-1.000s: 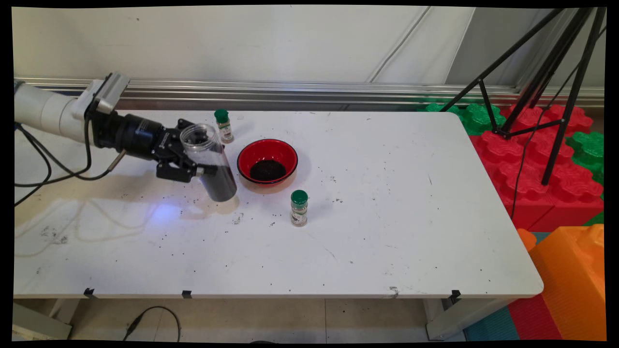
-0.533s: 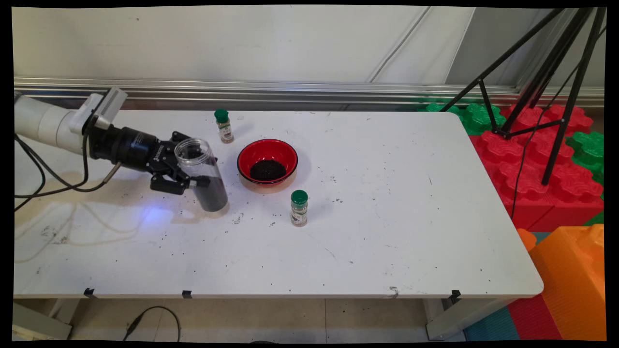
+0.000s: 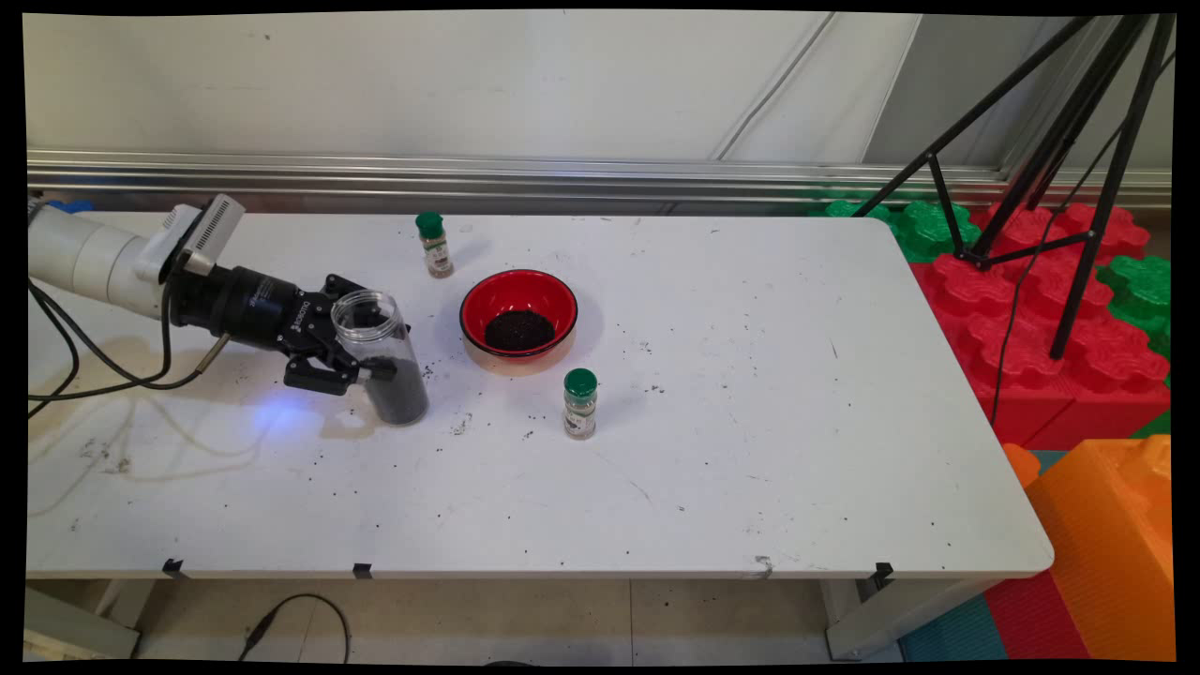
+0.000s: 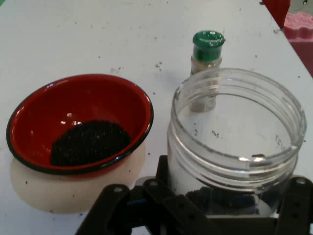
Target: Place the picked object on the table
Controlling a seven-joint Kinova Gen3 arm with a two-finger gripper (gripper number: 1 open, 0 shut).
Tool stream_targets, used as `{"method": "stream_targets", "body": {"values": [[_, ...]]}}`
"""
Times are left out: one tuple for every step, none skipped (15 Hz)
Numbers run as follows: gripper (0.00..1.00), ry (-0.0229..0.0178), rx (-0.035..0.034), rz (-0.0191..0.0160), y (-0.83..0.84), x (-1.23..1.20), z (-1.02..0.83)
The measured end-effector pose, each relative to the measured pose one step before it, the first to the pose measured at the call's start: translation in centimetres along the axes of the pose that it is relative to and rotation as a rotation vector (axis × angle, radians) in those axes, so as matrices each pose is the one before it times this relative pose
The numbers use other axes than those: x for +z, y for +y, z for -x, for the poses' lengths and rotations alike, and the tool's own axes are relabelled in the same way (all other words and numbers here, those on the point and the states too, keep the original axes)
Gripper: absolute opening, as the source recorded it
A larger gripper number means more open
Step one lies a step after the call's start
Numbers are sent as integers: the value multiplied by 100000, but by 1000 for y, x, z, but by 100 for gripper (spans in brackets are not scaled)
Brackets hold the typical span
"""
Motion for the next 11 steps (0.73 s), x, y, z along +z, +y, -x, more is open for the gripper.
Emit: {"method": "stream_targets", "body": {"values": [[0, -353, -71, -89, 7, 9, 244], [0, -286, -29, -120, -2, 9, 197], [0, -280, -94, -141, -7, 9, 206], [0, -212, -6, -137, -3, 4, 154], [0, -190, -11, -94, -2, 10, 122], [0, -144, 9, -90, -8, 10, 109], [0, -236, -45, -138, -3, 18, 152], [100, -222, -93, -73, -1, 27, 163], [100, -32, -26, -147, -13, 18, 65], [100, -80, -29, -38, 2, 7, 63], [100, -96, 14, -72, -35, -27, 106]]}}
